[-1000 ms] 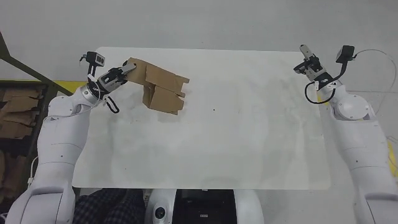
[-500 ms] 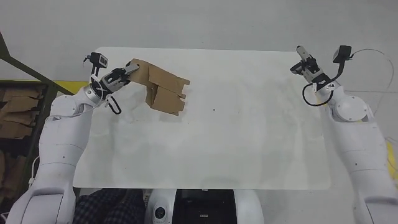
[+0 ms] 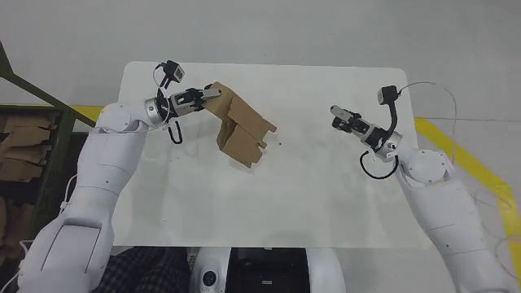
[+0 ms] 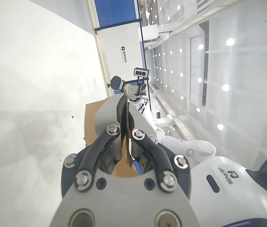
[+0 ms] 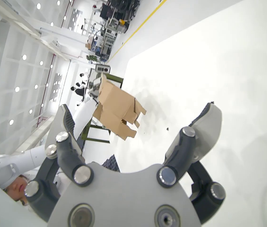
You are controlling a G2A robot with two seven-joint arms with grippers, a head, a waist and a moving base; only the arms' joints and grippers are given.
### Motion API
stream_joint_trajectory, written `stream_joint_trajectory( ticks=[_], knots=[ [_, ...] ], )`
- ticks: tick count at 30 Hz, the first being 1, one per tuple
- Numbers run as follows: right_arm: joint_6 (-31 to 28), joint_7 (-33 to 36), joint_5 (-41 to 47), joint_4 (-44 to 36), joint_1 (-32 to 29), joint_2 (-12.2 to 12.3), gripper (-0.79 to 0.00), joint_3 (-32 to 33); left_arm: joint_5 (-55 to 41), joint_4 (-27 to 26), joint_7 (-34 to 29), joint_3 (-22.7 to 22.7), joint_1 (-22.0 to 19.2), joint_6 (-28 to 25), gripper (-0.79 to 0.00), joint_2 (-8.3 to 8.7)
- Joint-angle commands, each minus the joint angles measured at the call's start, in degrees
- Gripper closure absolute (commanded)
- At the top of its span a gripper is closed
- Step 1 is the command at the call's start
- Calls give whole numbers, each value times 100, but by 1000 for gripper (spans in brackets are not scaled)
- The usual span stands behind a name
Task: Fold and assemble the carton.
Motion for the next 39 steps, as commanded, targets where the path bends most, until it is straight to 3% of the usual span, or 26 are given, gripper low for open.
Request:
stream_joint_trajectory(
  ticks=[1,14,24,28,39],
  knots=[
    [17,129,55,-260,-153,-1,-785,-69,-159,113,-94,148,-101,3,0,-60],
    [102,819,517,-979,-472,20,-785,-164,-1058,542,-820,680,-565,244,0,-347],
    [136,711,498,-959,-476,19,-785,-132,-1058,542,-820,680,-565,244,0,-347],
    [202,826,456,-714,-325,3,-785,-213,-1083,233,-601,628,-363,448,0,-329],
    [-139,1438,1139,278,298,-230,-785,-1017,-1193,-115,-790,581,-180,799,0,-310]
  ],
)
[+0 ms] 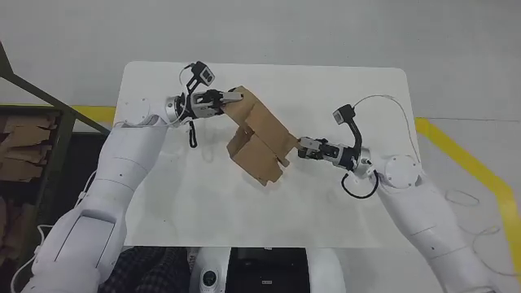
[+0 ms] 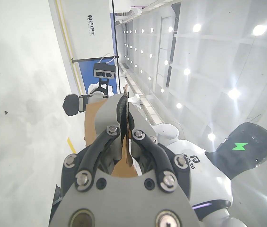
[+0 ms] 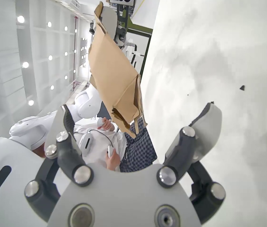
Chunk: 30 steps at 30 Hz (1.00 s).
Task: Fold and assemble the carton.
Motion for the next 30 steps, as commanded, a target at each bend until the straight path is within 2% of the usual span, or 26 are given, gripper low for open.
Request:
stream_joint_trajectory(
  ticks=[1,3,4,5,8,12,15,16,21,28,29,30],
  knots=[
    [-74,9,-33,61,71,-32,-785,-101,-32,-30,-38,20,19,54,0,-8],
    [-135,64,-14,80,122,-62,-757,-196,-52,-41,-54,48,28,83,0,-20],
    [-154,106,-6,90,146,-72,-616,-231,-61,-39,-60,62,32,95,0,-27],
    [-176,146,20,105,164,-82,-376,-258,-74,-40,-74,75,32,105,0,-33],
    [-227,249,119,165,198,-101,-234,-303,-129,-15,-112,95,30,132,0,-49],
    [-271,453,458,225,200,-117,-154,-308,-166,44,-166,102,18,143,0,-62],
    [-301,602,687,257,198,-123,-52,-289,-194,101,-210,107,3,171,0,-71],
    [-304,634,753,267,198,-125,-40,-280,-206,121,-224,109,-3,180,0,-75],
    [-313,812,1010,301,206,-133,0,-243,-227,243,-301,107,-24,200,0,-84],
    [-280,1012,1228,317,210,-139,0,-192,-194,371,-392,112,-54,221,0,-93],
    [-280,1026,1246,316,211,-140,0,-184,-193,380,-411,114,-60,229,-12,-95],
    [-278,1042,1262,319,210,-141,0,-177,-188,388,-427,116,-67,232,-154,-96]
  ],
)
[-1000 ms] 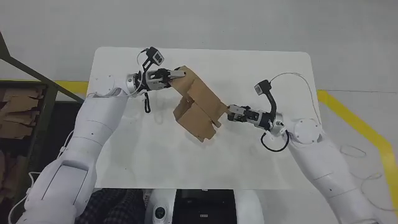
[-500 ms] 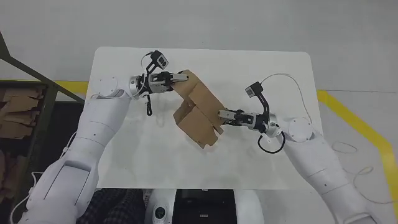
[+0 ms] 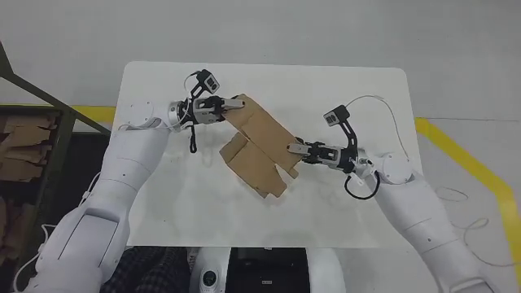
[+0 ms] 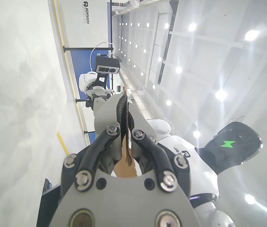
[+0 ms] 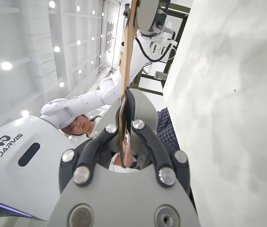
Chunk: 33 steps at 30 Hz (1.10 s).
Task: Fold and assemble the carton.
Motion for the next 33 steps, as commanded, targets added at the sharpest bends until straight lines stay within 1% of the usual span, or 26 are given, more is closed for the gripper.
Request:
stream_joint_trajectory(
  ticks=[1,2,9,15,19,22,27,33],
  knots=[
    [10,31,38,-1,-2,-2,0,13,9,17,-23,1,-13,-7,-388,-3],
    [21,59,58,-6,-3,-2,0,20,20,20,-29,0,-22,-21,-785,-4],
    [131,87,155,-39,-55,13,0,140,-140,88,-19,-201,-95,-113,-785,23],
    [230,-358,105,-156,-262,75,0,483,-207,98,7,-457,-50,-182,-785,92],
    [295,-836,-71,-422,-515,127,0,755,-188,30,10,-574,44,-156,-785,135],
    [399,-1330,-309,-707,-748,157,0,923,-128,-77,38,-599,137,-114,-785,154],
    [803,-2319,-536,-1340,-1201,155,0,1016,-22,-387,154,-507,324,-24,-785,143],
    [1066,-3369,-1309,-1972,-1700,139,0,980,223,-879,377,-298,504,-25,-785,105]
  ],
)
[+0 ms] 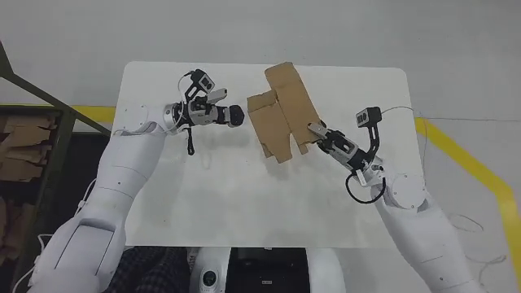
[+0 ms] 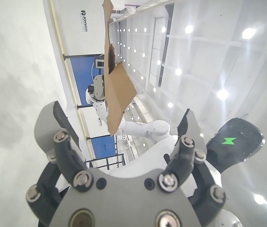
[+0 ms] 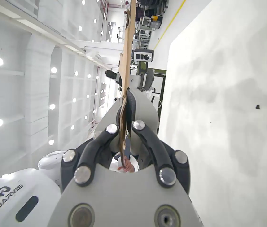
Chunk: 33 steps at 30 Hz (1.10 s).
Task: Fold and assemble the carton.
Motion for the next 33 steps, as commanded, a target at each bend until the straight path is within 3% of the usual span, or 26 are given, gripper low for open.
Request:
stream_joint_trajectory(
  ticks=[1,7,19,20,21,30,33],
  knots=[
    [70,-361,-186,-167,-147,-16,0,-46,98,-134,104,63,41,-6,-785,-11],
    [162,-1113,-386,-370,-356,-85,0,-185,326,-298,350,216,74,-83,-785,-47],
    [281,-1930,-636,-332,-288,-258,0,-596,714,-412,625,563,67,-299,-785,-136],
    [282,-1989,-644,-318,-279,-271,0,-611,753,-427,608,597,56,-308,-634,-143],
    [280,-2036,-662,-311,-271,-283,0,-627,807,-434,621,624,48,-335,-366,-148],
    [320,-2280,-818,-272,-253,-355,0,-655,1049,-471,885,685,75,-457,-46,-164],
    [353,-2294,-873,-278,-271,-370,0,-656,1062,-477,943,663,81,-474,0,-161]
  ],
)
